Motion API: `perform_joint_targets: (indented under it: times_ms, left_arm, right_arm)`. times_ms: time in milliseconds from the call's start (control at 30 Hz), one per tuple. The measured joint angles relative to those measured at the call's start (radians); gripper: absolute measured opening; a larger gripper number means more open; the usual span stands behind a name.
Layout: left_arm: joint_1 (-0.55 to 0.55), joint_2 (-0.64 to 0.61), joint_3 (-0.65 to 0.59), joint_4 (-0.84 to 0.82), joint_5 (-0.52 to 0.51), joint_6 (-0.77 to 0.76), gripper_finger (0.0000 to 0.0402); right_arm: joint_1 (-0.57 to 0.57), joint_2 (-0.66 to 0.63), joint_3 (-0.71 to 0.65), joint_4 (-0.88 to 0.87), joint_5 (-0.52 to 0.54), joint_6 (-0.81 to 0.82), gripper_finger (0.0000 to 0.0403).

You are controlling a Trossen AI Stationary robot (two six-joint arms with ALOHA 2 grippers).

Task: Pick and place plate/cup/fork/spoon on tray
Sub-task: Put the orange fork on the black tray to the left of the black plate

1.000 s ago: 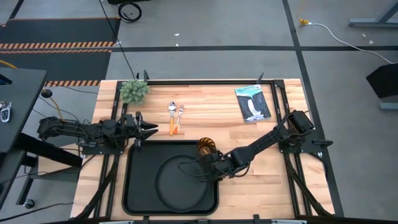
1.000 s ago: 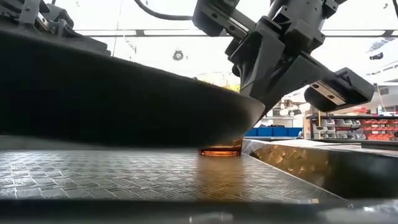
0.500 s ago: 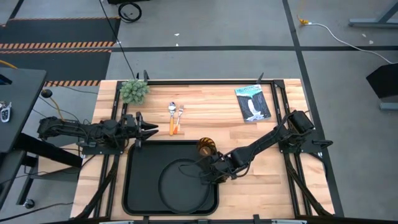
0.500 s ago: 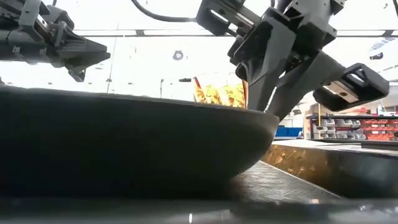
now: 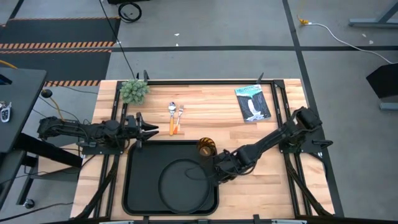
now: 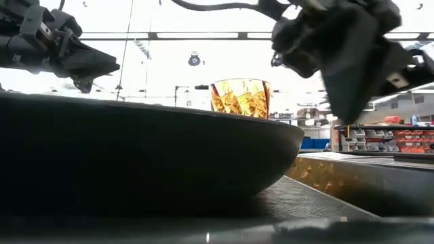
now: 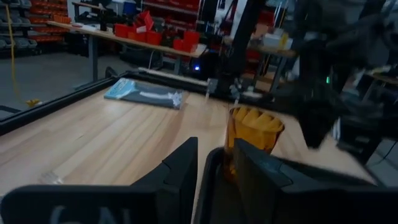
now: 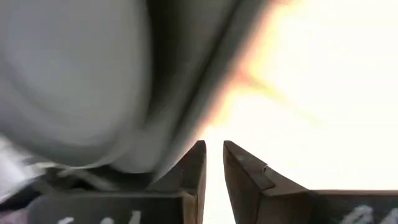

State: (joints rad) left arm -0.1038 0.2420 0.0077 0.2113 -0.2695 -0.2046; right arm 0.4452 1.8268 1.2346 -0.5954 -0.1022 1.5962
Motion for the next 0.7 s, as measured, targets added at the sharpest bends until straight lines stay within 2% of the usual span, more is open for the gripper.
perform_joint_targets:
  times_ms: [167, 333, 600, 700]
  left_arm:
    - [0.0, 0.005, 0.0, -0.056, -0.016, 0.031, 0.011]
    - [0.001, 0.055, 0.002, -0.051, -0.069, -0.027, 0.011]
    - [0.001, 0.219, 0.003, -0.04, -0.129, -0.174, 0.011]
    - [0.001, 0.27, 0.004, -0.018, -0.13, -0.218, 0.011]
  right_arm:
    - [0.02, -0.066, 0.0, -0.243, 0.036, -0.097, 0.0046]
    - [0.029, -0.125, -0.005, -0.402, 0.167, -0.197, 0.0007]
    - [0.005, -0.256, -0.119, -0.424, 0.304, -0.333, 0.0005]
    - [-0.005, -0.314, -0.16, -0.425, 0.388, -0.375, 0.0004]
